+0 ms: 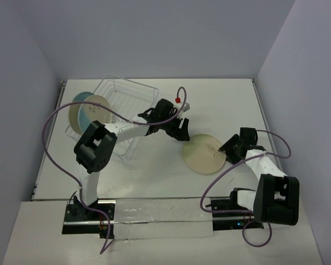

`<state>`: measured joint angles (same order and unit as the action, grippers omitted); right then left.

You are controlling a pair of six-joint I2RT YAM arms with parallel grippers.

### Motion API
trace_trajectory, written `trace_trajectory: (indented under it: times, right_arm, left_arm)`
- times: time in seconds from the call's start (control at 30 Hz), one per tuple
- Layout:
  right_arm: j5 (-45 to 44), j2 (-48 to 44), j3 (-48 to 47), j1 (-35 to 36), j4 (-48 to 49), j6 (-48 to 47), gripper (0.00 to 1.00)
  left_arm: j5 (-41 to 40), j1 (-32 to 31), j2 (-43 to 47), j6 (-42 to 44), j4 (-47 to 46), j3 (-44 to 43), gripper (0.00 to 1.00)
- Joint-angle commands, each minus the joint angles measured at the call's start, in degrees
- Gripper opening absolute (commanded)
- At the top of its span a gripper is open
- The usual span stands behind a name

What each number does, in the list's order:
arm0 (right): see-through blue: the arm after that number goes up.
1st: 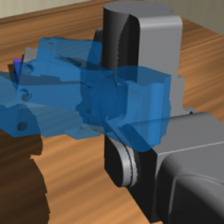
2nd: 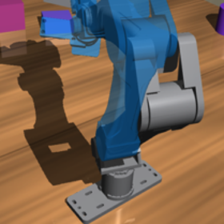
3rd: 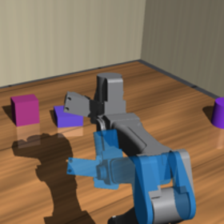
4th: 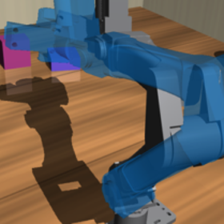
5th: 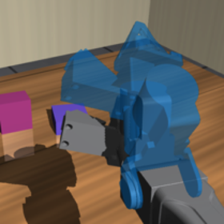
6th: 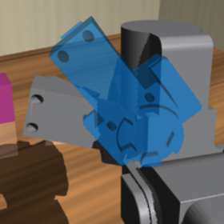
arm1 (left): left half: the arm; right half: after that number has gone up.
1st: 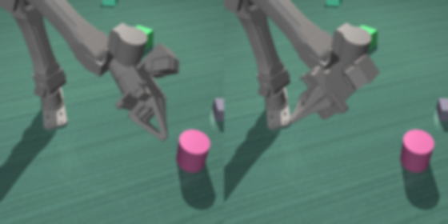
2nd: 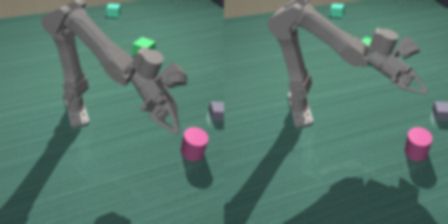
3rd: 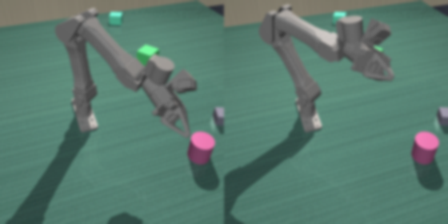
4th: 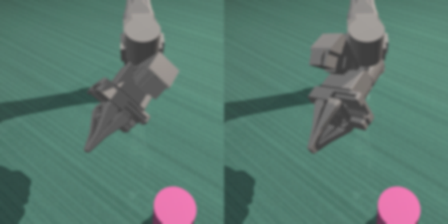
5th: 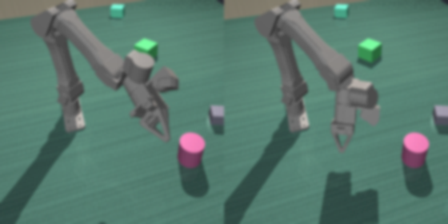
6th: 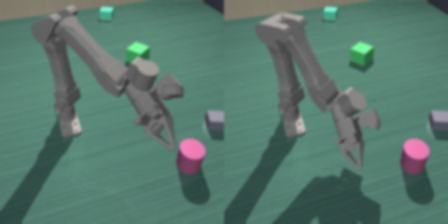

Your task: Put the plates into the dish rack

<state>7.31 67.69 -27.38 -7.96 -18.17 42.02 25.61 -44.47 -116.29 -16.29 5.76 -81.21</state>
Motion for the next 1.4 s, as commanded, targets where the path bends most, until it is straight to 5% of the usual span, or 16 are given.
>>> trace_trajectory:
  times: [0.0,0.1,0.43,0.7,0.8,0.97,1.37]
  right_arm:
    - [1.5,2.9,0.4,2.2,0.4,-1.0,0.64]
    - [1.6,3.2,-0.1,2.3,0.7,-1.1,0.64]
    - [1.7,4.4,-0.5,2.4,1.3,-2.3,0.66]
    - [1.3,5.1,-0.6,2.4,1.5,-3.1,0.67]
    - [1.5,4.5,-0.2,2.5,1.7,-3.4,0.67]
    - [1.7,3.6,0.2,2.4,1.8,-3.9,0.68]
    - [2.8,3.2,0.6,2.4,2.3,-5.9,0.70]
  left_arm:
    - [-2.2,-1.8,-3.9,-1.1,2.5,-5.2,0.60]
    - [-7.2,-2.5,-5.4,-1.5,4.6,-6.0,0.48]
    - [-15.3,-2.5,-6.5,-3.5,7.6,-6.3,0.38]
    - [-8.2,-2.6,2.3,-2.3,0.2,0.2,0.48]
    - [-14.0,-2.6,3.6,-1.8,2.8,-0.7,0.48]
    - [-22.9,-2.1,1.3,0.6,7.0,-3.2,0.49]
    - [-19.7,-1.8,-6.1,-0.3,7.8,-5.4,0.44]
